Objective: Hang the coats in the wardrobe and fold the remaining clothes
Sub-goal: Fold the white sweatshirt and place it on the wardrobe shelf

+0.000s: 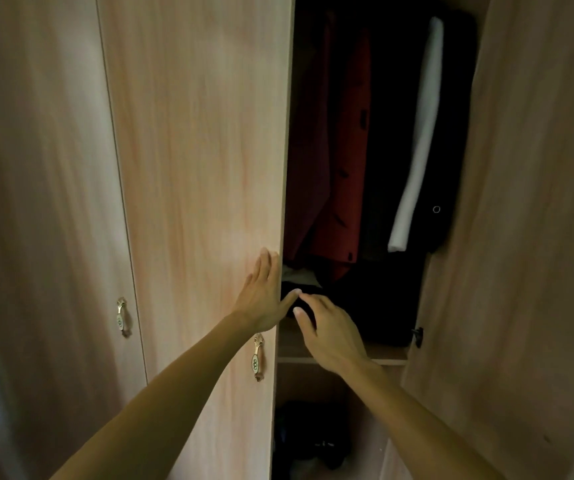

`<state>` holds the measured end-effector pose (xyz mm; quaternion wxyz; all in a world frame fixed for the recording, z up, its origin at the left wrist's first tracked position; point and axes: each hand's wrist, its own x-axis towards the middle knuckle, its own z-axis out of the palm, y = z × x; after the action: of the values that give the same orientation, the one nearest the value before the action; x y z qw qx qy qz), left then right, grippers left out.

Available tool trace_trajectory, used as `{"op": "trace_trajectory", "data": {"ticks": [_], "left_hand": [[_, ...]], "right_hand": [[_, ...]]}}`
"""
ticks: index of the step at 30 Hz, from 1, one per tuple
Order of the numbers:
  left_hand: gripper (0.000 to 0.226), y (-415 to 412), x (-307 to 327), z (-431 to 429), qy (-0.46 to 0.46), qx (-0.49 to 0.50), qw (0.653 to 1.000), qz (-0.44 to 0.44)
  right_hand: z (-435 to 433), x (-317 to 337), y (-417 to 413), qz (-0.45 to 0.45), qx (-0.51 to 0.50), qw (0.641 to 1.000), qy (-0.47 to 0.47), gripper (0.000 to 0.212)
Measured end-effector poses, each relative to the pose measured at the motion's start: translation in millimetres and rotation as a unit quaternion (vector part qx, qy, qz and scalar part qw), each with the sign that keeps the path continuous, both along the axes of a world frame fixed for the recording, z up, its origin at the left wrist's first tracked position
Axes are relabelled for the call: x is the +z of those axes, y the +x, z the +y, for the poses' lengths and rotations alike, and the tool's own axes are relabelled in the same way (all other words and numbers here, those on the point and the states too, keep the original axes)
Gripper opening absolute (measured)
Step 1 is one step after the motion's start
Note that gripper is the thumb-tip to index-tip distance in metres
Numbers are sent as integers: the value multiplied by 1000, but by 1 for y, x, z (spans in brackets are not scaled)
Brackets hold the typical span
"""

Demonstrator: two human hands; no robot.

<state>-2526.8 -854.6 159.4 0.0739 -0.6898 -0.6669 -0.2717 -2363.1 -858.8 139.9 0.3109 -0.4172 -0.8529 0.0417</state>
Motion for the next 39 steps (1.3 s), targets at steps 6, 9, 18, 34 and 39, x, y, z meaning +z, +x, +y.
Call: {"op": "trace_trajectory", "data": {"ticks": [6,9,18,34,39], "left_hand": [[87,-17,-5,57,-21,-16,999,21],[95,-23,-4,84,-24,-5,999,46],[105,-30,8,143,-84,7,996,13],[48,-1,-14,39,17,-28,999,-30],[62,61,-24,-13,19,-28,999,-38]], "right_hand": [[41,1,-16,6,-18,1000,4,47],[63,6,-23,7,-35,999,5,48],[96,19,-43,4,-61,998,28,45],[51,8,1,29,-82,996,22,45],[9,-5,64,51,-80,995,19,47]]}}
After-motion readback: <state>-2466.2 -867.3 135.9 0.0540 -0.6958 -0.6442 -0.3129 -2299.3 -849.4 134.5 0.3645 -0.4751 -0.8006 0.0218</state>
